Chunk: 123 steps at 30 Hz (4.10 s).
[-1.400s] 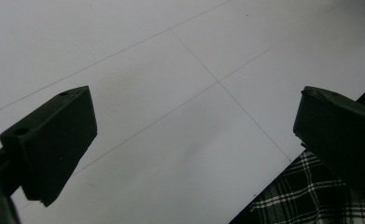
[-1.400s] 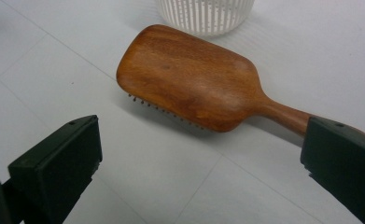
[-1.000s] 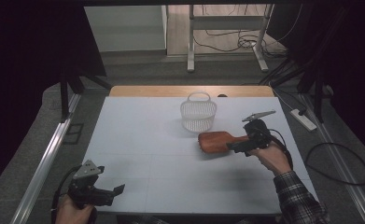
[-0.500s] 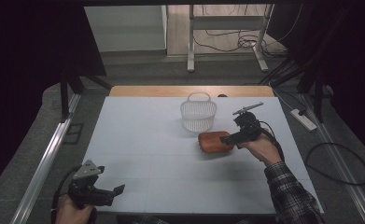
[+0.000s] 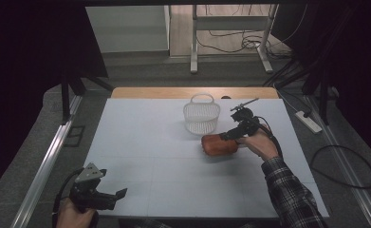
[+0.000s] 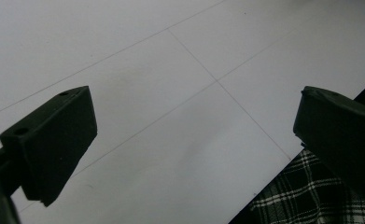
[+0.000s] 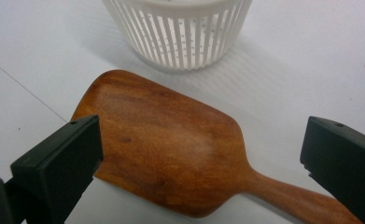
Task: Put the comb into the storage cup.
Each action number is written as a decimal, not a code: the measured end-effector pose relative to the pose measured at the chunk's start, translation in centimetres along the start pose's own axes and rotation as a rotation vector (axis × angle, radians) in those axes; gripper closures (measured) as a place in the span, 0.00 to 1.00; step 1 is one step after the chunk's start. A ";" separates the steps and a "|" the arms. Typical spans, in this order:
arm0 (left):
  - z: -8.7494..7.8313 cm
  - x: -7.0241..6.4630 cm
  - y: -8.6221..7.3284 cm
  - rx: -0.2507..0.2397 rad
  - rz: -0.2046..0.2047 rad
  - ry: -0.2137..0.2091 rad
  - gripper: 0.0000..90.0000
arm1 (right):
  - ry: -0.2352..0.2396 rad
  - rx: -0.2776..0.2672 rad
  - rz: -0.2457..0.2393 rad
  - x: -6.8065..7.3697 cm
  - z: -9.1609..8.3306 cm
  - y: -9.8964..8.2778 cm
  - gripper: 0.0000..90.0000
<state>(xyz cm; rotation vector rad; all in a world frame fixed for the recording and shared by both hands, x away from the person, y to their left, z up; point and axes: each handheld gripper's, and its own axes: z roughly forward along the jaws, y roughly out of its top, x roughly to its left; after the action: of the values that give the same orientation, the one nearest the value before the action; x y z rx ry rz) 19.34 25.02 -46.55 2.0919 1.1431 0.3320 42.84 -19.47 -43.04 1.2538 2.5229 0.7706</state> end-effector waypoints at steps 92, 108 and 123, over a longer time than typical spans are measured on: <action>0.4 -0.7 0.2 0.051 0.063 0.024 0.01 | -0.038 0.172 -0.018 -2.4 6.8 0.2 0.99; 0.5 -0.7 0.3 0.058 0.065 0.028 0.01 | -0.047 0.167 0.022 -3.8 5.1 -2.5 0.99; 0.6 -0.8 0.3 0.066 0.073 0.031 0.01 | -0.050 0.182 0.051 -4.6 3.5 -5.5 0.99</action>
<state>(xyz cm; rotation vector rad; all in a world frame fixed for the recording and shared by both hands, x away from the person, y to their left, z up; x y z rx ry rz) 19.41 23.97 -46.66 2.1971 1.1112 0.3673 43.42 -24.65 -49.09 1.3803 2.5774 0.5215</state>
